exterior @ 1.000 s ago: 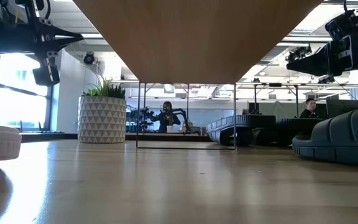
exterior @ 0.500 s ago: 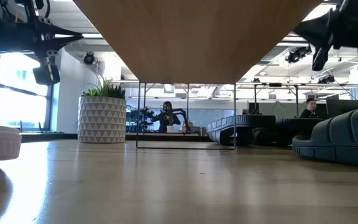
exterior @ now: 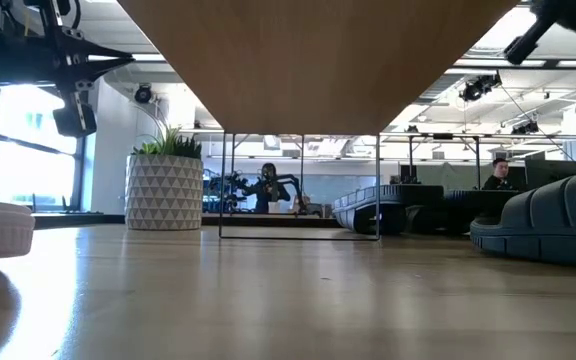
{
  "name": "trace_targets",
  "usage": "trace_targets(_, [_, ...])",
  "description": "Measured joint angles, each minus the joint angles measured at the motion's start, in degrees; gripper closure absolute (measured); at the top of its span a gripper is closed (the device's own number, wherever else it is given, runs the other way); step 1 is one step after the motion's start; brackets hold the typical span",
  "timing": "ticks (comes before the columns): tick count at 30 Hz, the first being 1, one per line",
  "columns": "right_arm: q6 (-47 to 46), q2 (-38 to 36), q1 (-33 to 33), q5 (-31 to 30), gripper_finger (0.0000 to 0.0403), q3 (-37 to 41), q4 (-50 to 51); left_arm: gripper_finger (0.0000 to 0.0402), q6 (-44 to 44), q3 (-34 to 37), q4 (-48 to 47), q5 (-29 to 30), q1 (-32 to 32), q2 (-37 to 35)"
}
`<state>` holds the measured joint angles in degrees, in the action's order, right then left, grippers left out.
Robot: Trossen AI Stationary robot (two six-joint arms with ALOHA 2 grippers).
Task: Pick and place slides into the shelf
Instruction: Put the top pink slipper on the shelf
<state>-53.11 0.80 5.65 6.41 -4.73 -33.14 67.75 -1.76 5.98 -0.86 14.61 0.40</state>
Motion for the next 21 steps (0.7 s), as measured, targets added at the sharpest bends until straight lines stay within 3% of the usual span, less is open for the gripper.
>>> trace_targets(5, [-4.3, 0.3, 0.0, 4.4, 0.0402, -7.3, 20.8, 0.0401, 0.0, 0.0, 0.0, 0.0, 0.0, 0.0])
trace_targets(9, [1.4, 3.3, -0.3, 4.9, 0.0402, -17.1, 37.7, 0.0401, 0.0, 0.0, 0.0, 0.0, 0.0, 0.0])
trace_targets(13, [8.1, 8.5, -1.3, 5.0, 0.0402, -28.1, 51.3, 0.0401, 0.0, 0.0, 0.0, 0.0, 0.0, 0.0])
trace_targets(18, [9.5, 16.8, -2.2, 2.7, 0.0402, -39.9, 69.8, 0.0401, 0.0, 0.0, 0.0, -0.1, 0.0, 0.0])
trace_targets(21, [9.5, 21.7, -2.8, 3.2, 0.0402, -44.5, 76.1, 0.0401, 1.2, 0.0, 0.0, -3.9, 0.0, 0.0])
